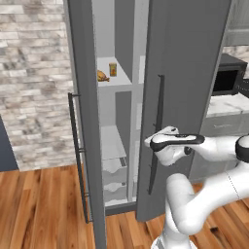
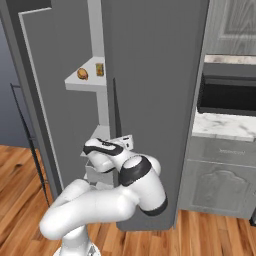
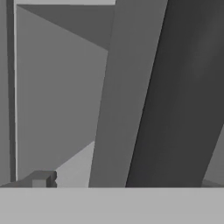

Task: There's a chicken drumstick in the fridge that needs to be moved to the freezer for freezing. Pick up the chicken drumstick from the fridge, place it on any shelf in the freezer, and close the fridge and freezer doors when done.

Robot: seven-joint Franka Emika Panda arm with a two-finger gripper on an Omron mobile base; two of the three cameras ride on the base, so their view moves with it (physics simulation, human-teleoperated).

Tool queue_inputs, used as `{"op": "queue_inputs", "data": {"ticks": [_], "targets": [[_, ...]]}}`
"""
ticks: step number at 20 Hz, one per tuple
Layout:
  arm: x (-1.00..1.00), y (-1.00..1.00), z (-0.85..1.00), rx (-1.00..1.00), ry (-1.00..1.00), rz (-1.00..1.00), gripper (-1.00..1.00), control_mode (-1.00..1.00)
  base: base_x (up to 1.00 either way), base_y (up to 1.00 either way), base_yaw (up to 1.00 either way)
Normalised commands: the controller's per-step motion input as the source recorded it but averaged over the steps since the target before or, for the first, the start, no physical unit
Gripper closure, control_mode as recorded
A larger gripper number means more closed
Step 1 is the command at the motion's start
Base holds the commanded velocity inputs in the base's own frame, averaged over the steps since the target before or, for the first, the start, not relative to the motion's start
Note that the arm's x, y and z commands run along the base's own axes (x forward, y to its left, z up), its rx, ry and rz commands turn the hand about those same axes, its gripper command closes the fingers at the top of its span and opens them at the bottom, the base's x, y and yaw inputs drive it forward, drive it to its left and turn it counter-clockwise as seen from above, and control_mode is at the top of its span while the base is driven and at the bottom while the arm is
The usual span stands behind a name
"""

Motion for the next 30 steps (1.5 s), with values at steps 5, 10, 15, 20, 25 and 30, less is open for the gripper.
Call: {"op": "queue_inputs", "data": {"ticks": [5, 10, 15, 20, 25, 30], "targets": [[0.36, -0.04, 0.29, 0.0, -0.02, -0.07, -1.0, -1.0, 0.0, 0.0, 0.0], [0.57, 0.0, 0.42, 0.01, -0.07, -0.07, -1.0, -1.0, 0.0, 0.0, 0.0], [0.42, 0.0, 0.19, 0.0, -0.05, -0.09, -1.0, -1.0, 0.0, 0.0, 0.0], [0.38, 0.0, 0.0, 0.0, 0.0, -0.13, -1.0, -1.0, 0.0, 0.0, 0.0], [0.48, 0.03, 0.0, 0.0, 0.0, -0.16, -1.0, -1.0, 0.0, 0.0, 0.0], [0.42, 0.19, 0.0, 0.0, 0.0, -0.17, -1.0, -1.0, 0.0, 0.0, 0.0]]}}
